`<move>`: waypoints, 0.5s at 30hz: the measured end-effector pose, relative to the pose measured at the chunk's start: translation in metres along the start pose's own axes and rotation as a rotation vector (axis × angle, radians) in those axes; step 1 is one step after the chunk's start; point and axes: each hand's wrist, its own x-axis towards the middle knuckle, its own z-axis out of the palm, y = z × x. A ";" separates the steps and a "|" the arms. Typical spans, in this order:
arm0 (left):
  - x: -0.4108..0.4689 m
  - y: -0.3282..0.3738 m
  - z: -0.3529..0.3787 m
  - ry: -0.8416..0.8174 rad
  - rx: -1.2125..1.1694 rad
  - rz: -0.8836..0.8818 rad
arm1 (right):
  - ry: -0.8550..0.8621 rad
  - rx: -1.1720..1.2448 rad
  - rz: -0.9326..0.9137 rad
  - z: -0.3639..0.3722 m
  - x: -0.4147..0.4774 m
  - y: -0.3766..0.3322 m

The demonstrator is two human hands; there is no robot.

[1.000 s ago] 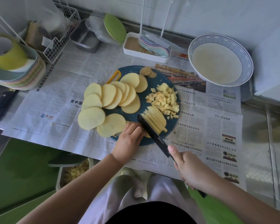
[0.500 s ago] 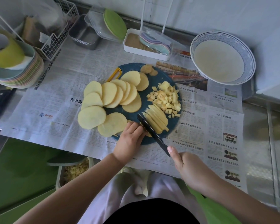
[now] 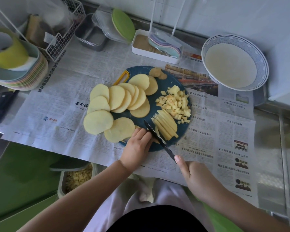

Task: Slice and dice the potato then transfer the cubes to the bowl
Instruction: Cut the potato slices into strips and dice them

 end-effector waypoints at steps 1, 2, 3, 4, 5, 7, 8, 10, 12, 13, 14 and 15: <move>0.000 0.000 0.000 0.002 -0.001 -0.001 | -0.001 0.002 -0.002 0.001 0.000 0.001; 0.000 0.001 0.000 0.004 0.002 -0.002 | -0.001 0.006 -0.004 0.002 0.001 0.001; 0.000 0.001 0.000 0.004 0.004 -0.004 | 0.000 0.009 -0.009 0.003 0.002 0.001; 0.000 0.001 0.000 0.002 0.006 -0.004 | 0.000 0.012 -0.012 0.004 0.003 0.001; 0.000 0.001 0.000 -0.002 0.007 -0.002 | 0.000 0.015 -0.015 0.005 0.004 0.002; 0.000 0.000 0.000 -0.013 0.014 0.001 | 0.004 0.012 -0.023 0.009 0.009 0.004; -0.001 0.000 0.000 -0.018 0.018 0.004 | 0.010 0.009 -0.029 0.011 0.011 0.006; -0.001 -0.001 0.000 -0.011 0.032 0.013 | 0.025 0.007 -0.051 0.017 0.016 0.009; 0.000 0.000 0.000 -0.014 0.049 0.021 | 0.044 0.021 -0.073 0.021 0.021 0.011; -0.001 0.001 0.001 -0.011 0.056 0.024 | 0.046 0.040 -0.080 0.021 0.023 0.012; 0.000 0.001 0.000 -0.008 0.060 0.032 | 0.045 0.064 -0.083 0.020 0.026 0.013; 0.000 0.002 0.000 -0.016 0.059 0.041 | 0.044 0.092 -0.080 0.019 0.028 0.014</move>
